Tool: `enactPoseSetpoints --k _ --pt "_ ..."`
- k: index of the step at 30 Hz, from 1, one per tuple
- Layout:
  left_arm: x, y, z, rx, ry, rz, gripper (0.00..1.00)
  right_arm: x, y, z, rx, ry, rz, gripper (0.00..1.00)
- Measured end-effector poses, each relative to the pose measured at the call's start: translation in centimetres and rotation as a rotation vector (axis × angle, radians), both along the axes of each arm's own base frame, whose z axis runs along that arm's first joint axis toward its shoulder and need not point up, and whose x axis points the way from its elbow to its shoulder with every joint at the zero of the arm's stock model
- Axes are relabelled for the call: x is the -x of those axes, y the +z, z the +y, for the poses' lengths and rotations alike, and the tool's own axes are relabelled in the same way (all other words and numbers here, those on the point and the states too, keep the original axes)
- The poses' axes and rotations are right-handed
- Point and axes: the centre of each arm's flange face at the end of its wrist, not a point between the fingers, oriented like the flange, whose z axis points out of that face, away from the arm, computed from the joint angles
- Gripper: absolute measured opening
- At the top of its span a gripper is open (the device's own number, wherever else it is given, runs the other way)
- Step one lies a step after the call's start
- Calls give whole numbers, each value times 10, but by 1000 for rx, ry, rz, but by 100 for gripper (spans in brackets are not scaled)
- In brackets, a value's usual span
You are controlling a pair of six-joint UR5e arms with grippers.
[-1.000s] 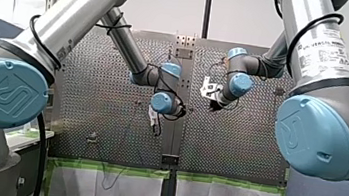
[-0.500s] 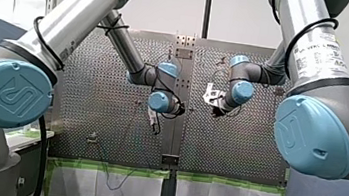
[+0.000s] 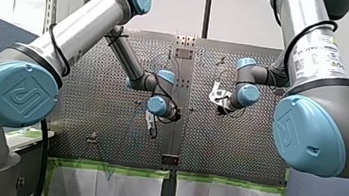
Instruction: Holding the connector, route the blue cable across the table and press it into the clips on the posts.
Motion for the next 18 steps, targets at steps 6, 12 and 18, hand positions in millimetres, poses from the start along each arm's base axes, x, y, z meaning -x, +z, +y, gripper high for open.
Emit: enactPoseSetpoints --k 6,12,18 --pt "-22 21 0 21 11 -39 2 11 -2 -13 6 -15 -17 0" --pt "-36 41 -5 35 7 -67 15 17 -6 -21 6 -21 -17 0" --pt "-34 43 -8 15 3 -47 67 21 -6 -24 8 -23 -17 0"
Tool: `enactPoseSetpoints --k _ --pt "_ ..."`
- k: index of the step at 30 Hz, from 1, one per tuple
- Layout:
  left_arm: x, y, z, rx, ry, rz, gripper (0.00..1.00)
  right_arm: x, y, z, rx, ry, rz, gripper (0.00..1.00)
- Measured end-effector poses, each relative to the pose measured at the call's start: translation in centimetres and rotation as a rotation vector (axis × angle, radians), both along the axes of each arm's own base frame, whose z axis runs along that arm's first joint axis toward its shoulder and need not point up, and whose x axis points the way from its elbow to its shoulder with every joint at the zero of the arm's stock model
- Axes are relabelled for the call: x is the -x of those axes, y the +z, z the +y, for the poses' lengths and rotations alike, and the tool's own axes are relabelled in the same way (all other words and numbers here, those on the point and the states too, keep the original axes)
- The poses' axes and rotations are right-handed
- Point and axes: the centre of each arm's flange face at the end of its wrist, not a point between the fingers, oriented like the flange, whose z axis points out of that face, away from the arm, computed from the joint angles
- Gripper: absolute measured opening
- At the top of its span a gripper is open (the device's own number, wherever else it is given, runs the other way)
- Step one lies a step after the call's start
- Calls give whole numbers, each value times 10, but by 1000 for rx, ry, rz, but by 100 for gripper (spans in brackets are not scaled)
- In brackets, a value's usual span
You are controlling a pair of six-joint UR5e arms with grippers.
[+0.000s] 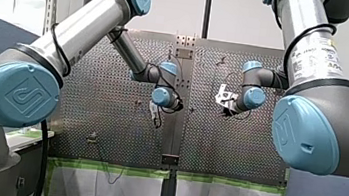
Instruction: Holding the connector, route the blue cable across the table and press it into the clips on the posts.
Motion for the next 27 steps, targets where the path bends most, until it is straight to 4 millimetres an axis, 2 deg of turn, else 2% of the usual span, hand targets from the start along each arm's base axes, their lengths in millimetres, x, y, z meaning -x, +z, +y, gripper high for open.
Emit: enactPoseSetpoints --k 1,2,3,4,13,21,27 --pt "1 -1 0 -7 0 7 82 0 0 -1 1 0 0 0" --pt "3 -2 0 -16 1 16 87 1 1 -1 1 0 -1 0" --pt "4 -2 -1 -24 2 22 87 1 1 -2 2 0 -1 0" --pt "6 -3 -1 -33 2 29 100 2 2 -3 3 -1 -1 0" --pt "23 1 -3 -147 -12 71 100 5 3 -5 3 -3 -1 0" --pt "64 22 -7 -203 -49 116 100 5 7 -3 -1 0 1 0" --pt "91 40 -9 -199 -70 92 100 5 28 -1 26 1 -8 0"
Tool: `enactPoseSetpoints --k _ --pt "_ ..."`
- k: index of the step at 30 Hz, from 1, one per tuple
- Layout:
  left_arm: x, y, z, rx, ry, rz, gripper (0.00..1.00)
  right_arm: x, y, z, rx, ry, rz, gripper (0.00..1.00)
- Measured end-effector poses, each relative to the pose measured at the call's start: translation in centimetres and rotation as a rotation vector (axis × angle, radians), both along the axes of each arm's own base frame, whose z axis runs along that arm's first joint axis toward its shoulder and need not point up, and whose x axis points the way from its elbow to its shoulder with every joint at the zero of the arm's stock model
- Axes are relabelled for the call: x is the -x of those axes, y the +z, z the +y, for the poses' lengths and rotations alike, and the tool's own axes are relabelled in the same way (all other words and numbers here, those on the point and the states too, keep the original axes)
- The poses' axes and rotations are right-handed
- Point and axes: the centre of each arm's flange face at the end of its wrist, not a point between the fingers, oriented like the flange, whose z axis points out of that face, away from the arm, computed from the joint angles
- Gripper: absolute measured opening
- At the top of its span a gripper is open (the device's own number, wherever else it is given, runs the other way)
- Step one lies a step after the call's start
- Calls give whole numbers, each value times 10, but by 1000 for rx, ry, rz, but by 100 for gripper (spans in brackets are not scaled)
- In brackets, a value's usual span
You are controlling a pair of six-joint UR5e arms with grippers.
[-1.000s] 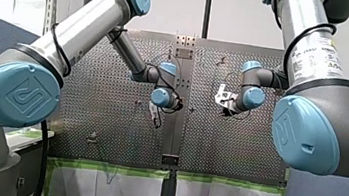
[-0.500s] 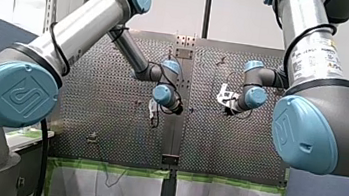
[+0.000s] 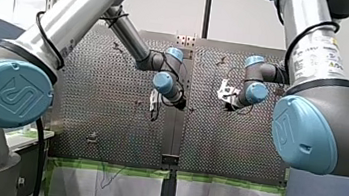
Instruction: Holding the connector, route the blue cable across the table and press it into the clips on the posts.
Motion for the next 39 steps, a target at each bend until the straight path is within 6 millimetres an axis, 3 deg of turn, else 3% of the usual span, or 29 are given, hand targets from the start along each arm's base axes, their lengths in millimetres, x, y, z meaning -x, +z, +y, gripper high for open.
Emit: enactPoseSetpoints --k 4,11,18,26,31,39 --pt "22 11 -5 20 -27 -11 100 0 17 3 22 2 -8 0" --pt "57 10 -27 65 -71 -7 100 0 25 8 17 6 -3 0" --pt "78 17 -58 158 -65 -46 100 3 31 9 16 2 3 0" --pt "94 16 -99 257 -73 -65 100 12 58 19 47 -12 -18 0" --pt "92 6 -113 288 -45 -46 100 14 64 22 55 -13 -22 0" --pt "69 -13 -128 326 32 -58 100 15 63 23 54 -13 -19 0"
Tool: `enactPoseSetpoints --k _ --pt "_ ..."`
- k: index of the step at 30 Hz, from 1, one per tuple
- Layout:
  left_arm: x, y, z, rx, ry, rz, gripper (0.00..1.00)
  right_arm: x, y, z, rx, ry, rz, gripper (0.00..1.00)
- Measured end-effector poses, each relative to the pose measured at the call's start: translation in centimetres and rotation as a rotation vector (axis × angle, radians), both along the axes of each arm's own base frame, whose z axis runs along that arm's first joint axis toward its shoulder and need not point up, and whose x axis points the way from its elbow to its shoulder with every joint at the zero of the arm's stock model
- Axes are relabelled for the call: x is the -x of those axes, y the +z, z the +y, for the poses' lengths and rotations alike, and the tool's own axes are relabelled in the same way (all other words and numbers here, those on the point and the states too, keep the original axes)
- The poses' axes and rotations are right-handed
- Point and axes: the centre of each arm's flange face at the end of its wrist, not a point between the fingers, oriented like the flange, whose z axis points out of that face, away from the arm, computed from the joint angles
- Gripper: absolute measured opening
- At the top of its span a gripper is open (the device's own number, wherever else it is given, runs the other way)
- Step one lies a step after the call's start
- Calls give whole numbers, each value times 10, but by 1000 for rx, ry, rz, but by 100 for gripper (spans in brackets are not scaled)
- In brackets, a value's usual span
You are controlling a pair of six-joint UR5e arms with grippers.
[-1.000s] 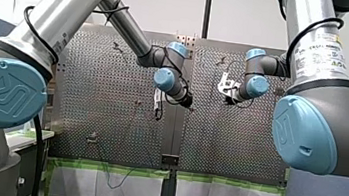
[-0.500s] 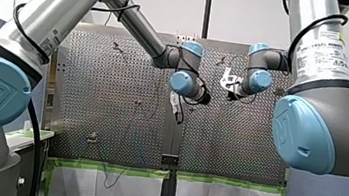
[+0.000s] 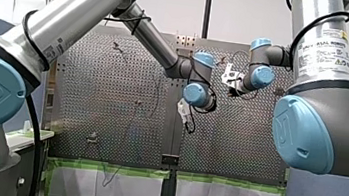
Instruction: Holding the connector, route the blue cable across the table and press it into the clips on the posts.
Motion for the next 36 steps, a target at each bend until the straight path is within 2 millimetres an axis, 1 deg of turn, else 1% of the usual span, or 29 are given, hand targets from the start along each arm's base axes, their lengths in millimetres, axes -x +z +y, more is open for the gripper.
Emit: enactPoseSetpoints --k 5,7,10,14,18,21,26,34,35,36 --pt "-9 -12 -13 11 17 -6 100 0 0 0 2 2 2 0" --pt "-14 -10 -16 23 30 -19 100 -1 0 0 3 2 2 0" --pt "-25 0 -18 49 62 -47 100 0 0 0 5 2 2 0" --pt "-41 19 -21 91 108 -89 100 0 0 0 6 2 2 0" --pt "-53 26 -27 120 114 -110 100 -1 0 0 7 2 2 0" --pt "-62 21 -31 134 108 -108 100 -1 0 0 7 3 2 0" --pt "-77 6 -35 136 104 -91 100 -2 0 0 8 5 2 0" --pt "-86 2 -28 120 128 -71 100 -3 1 1 10 8 0 0" --pt "-86 1 -27 116 131 -68 85 -3 1 1 10 9 0 0" --pt "-86 1 -26 113 133 -66 85 -3 1 1 10 9 0 0"
